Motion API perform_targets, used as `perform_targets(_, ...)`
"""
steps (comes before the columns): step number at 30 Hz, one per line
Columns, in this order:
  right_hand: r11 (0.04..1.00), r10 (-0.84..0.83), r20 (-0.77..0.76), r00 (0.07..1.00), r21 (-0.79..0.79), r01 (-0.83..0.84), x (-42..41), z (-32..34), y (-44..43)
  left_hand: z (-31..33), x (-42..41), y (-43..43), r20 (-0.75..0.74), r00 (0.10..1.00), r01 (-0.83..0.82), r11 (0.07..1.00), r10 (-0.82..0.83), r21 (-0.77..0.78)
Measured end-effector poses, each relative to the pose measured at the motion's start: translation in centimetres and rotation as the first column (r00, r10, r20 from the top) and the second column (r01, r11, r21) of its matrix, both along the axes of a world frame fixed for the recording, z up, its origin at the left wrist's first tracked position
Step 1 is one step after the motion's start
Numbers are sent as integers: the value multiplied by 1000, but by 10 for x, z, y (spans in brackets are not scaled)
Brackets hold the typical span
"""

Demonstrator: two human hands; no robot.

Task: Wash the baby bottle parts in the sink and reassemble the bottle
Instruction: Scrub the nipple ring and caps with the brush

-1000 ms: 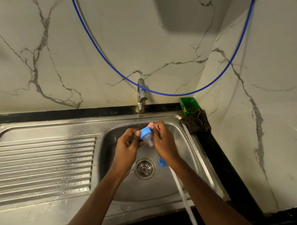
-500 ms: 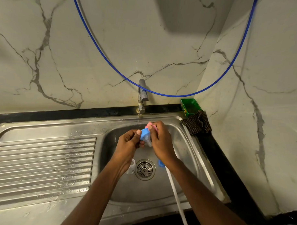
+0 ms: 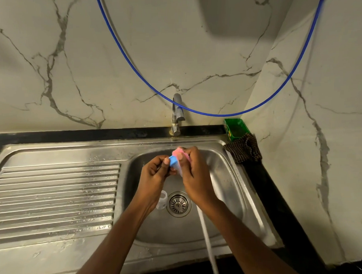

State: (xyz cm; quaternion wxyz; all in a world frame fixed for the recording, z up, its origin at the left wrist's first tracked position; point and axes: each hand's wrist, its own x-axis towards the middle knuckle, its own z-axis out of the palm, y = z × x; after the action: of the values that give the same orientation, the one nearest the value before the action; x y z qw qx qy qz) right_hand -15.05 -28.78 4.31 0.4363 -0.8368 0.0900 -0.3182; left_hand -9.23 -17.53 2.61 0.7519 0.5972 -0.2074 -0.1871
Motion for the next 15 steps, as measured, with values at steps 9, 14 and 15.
perform_targets(9, 995, -93, -68, 993, 34, 95, 9, -9, -4, 1, -8, -10, -254, 967, -20, 998, 5, -54)
perform_targets(14, 996, -19, -136, 991, 82, 30, 18, -10, 2, -5, -1, -8, -186, 983, -1, 1000, -1, -11)
perform_targets(15, 996, -19, -139, 990, 79, 30, 19, -12, 2, -7, 0, -6, -143, 990, 12, 1000, -11, 7)
